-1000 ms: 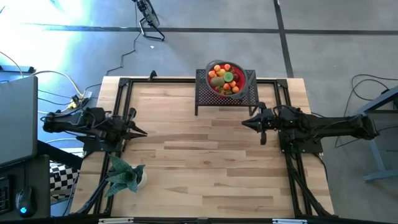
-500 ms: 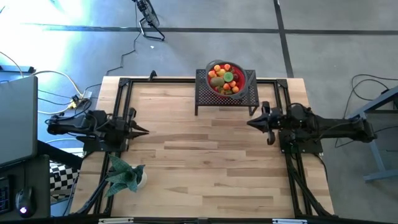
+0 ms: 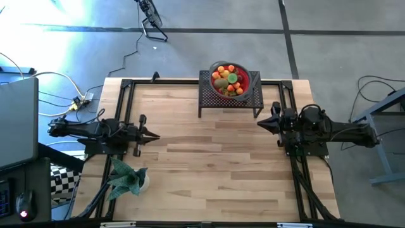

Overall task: Pick & Place Fruit
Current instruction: Return to home position

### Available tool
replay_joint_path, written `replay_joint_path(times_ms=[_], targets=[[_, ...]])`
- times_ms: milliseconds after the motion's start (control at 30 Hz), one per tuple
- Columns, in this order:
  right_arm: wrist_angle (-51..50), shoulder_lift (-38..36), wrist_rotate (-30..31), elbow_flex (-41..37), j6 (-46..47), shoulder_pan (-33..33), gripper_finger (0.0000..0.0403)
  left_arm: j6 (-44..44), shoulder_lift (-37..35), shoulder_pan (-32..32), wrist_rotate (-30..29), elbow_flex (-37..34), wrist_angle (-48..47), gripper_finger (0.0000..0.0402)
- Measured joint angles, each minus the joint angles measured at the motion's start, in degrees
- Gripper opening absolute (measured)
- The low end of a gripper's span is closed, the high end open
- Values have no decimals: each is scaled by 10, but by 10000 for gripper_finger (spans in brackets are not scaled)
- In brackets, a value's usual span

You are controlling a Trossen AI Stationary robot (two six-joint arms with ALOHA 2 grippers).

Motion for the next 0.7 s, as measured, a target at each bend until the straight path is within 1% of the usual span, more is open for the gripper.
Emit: replay_joint_path(times_ms=[67,133,233,300,500,600,700], targets=[[-17,-14,9,0,-5,0,5,-3,-1,0,18,-18,32,24],[-30,-28,26,0,-7,0,5,6,-1,0,44,-23,42,24],[-56,-51,57,0,-9,0,5,2,0,0,54,-23,33,24],[-77,-75,68,0,-9,0,5,2,-1,0,54,-23,35,24],[-155,-144,71,0,6,0,5,19,9,0,53,-24,34,24],[-170,-148,70,0,10,0,5,19,9,0,53,-24,36,24],[-158,-148,69,0,2,0,5,19,9,0,53,-25,35,24]])
